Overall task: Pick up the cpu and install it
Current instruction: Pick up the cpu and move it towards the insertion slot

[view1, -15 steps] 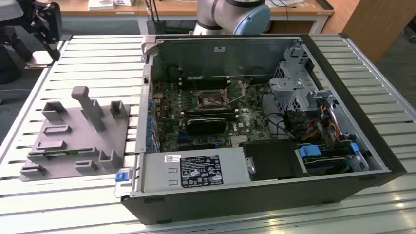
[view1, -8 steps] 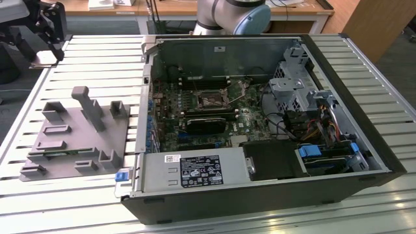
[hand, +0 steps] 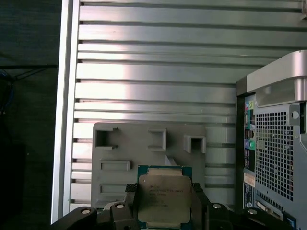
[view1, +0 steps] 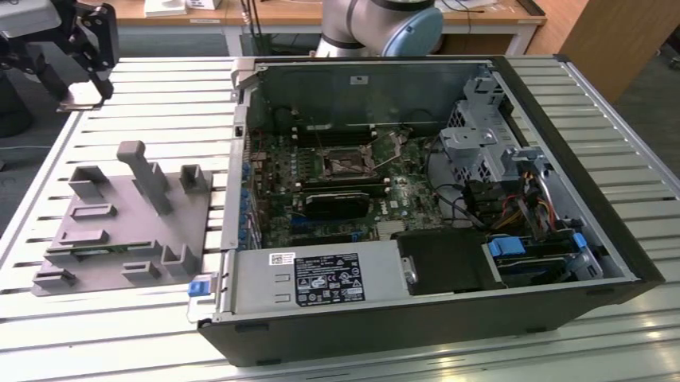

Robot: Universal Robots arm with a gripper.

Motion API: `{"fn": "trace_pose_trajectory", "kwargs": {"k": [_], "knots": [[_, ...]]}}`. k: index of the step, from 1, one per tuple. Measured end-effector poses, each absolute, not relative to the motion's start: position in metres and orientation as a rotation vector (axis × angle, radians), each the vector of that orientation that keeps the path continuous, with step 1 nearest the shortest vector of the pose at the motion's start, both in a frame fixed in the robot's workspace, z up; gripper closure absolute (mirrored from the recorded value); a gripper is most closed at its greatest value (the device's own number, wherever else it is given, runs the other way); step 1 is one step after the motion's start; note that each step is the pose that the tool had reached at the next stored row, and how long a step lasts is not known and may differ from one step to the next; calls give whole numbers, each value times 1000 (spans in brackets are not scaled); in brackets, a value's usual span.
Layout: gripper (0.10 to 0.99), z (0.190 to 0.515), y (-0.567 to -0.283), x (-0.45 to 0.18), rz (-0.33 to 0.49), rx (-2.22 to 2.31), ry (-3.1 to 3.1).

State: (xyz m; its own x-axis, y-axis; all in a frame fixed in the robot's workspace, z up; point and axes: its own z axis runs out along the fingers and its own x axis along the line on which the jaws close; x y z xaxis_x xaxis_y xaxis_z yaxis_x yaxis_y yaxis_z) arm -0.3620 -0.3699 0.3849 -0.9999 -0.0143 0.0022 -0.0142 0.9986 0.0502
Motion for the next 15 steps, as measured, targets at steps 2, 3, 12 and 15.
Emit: {"fn": "trace_pose_trajectory", "kwargs": {"k": [2, 3, 12, 15], "knots": [[553, 385, -370, -359, -79, 22, -3138], [553, 385, -370, -358, -79, 23, -3138], [553, 385, -370, -347, -79, 22, -3138], [553, 385, -370, -343, -79, 22, -3138]]}}
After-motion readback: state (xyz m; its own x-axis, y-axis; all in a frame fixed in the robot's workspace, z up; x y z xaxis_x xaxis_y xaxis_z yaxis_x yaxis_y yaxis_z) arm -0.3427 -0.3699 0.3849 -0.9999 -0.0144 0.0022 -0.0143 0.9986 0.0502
